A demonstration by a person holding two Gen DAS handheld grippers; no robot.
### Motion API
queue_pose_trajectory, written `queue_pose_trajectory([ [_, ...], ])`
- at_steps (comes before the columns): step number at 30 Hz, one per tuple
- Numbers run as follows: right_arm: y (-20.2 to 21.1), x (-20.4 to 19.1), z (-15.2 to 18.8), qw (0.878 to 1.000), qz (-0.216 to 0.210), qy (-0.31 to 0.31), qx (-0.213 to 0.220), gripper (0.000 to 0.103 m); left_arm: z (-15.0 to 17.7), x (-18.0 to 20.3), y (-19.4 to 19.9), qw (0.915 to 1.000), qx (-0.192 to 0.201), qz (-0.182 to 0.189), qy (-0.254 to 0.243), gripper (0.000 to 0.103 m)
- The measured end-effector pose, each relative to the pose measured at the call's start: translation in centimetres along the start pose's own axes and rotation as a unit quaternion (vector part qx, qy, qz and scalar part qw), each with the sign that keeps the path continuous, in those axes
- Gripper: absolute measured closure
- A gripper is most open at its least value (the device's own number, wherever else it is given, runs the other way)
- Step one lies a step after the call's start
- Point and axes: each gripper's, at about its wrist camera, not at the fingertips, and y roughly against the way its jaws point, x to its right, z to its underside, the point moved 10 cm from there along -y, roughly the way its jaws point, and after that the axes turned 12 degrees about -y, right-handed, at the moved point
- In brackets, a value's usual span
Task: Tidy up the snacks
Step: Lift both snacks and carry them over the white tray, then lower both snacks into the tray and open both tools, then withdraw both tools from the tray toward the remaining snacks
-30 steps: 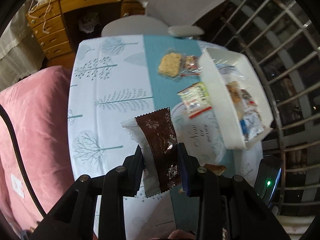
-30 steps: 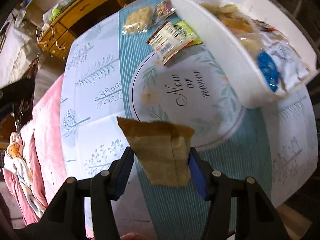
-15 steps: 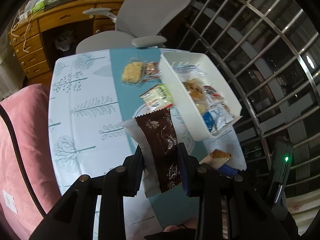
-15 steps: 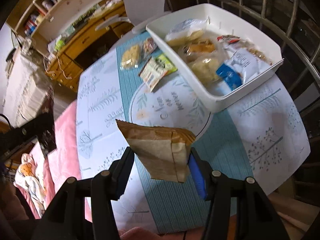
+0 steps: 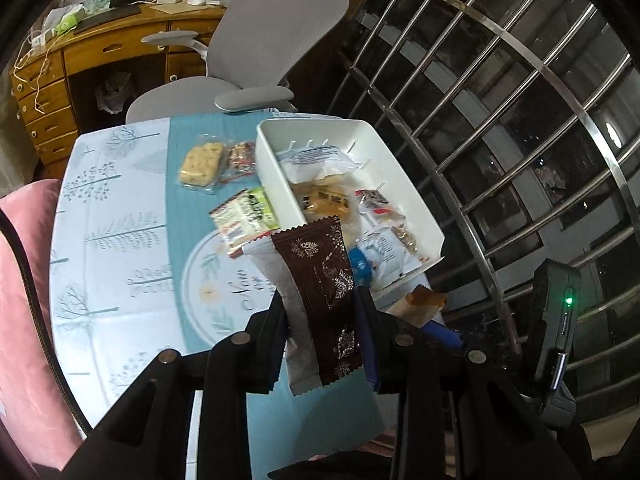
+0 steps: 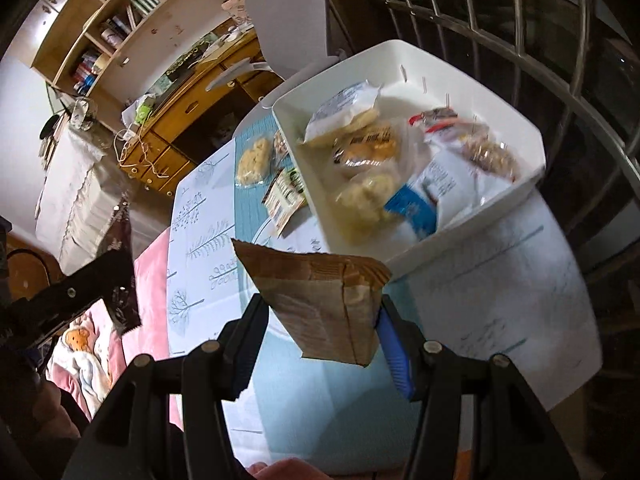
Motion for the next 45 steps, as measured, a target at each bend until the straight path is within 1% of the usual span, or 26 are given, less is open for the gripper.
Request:
queue_pose_trajectory([
  [5,0.8,1.7,-3.0,0.999,-0.012,0.031,-0.004,0.048,-1.6,3.0,-2.7,0.9999,0.003,-0.005,0.015,0.073],
  [9,1.2,3.2,-5.5,0.998,-0.021,0.058,-0.009,0.048,-2.8,4.7,-4.7,0.9995,0.006,-0.007,0.029,0.073],
  [15,1.3,5.2,-8.4,0.996,-0.012,0.086,-0.005,0.048,-4.0,6.6,-7.8,0.9986,0.005,-0.008,0.051,0.072],
  [21,1.9,6.6,-11.8,0.993,-0.023,0.11,0.026,0.048,-5.3,7.9,-10.8,0.9973,0.005,-0.008,0.072,0.072],
  [26,1.5,7.2,-14.1,0.991,-0.02,0.122,0.043,0.048,-5.9,8.2,-12.4,0.9966,0.001,-0.012,0.082,0.072],
  [30,0.6,7.5,-15.0,0.991,-0.019,0.125,0.044,0.047,-6.0,8.2,-13.6,0.9963,-0.009,-0.018,0.083,0.072],
  [31,0.2,7.7,-15.1,0.992,-0.016,0.123,0.037,0.046,-6.0,8.3,-13.8,0.9965,-0.016,-0.025,0.078,0.067],
  [32,-0.3,7.9,-15.1,0.992,-0.014,0.122,0.026,0.046,-5.9,8.2,-13.9,0.9966,-0.021,-0.031,0.073,0.059],
  [34,-1.4,8.4,-14.8,0.993,-0.001,0.114,0.001,0.043,-5.8,8.1,-14.2,0.9965,-0.031,-0.052,0.057,0.054],
  [37,-2.1,8.9,-14.4,0.996,-0.01,0.089,-0.017,0.041,-5.6,7.9,-14.2,0.9963,-0.033,-0.052,0.059,0.052],
  [40,-2.4,9.2,-14.4,0.996,-0.004,0.084,-0.021,0.04,-5.2,7.3,-14.1,0.9951,-0.038,-0.06,0.069,0.048],
  [45,-2.7,9.3,-13.5,0.997,-0.001,0.074,-0.033,0.04,-4.1,6.5,-13.8,0.9938,-0.046,-0.064,0.078,0.047],
])
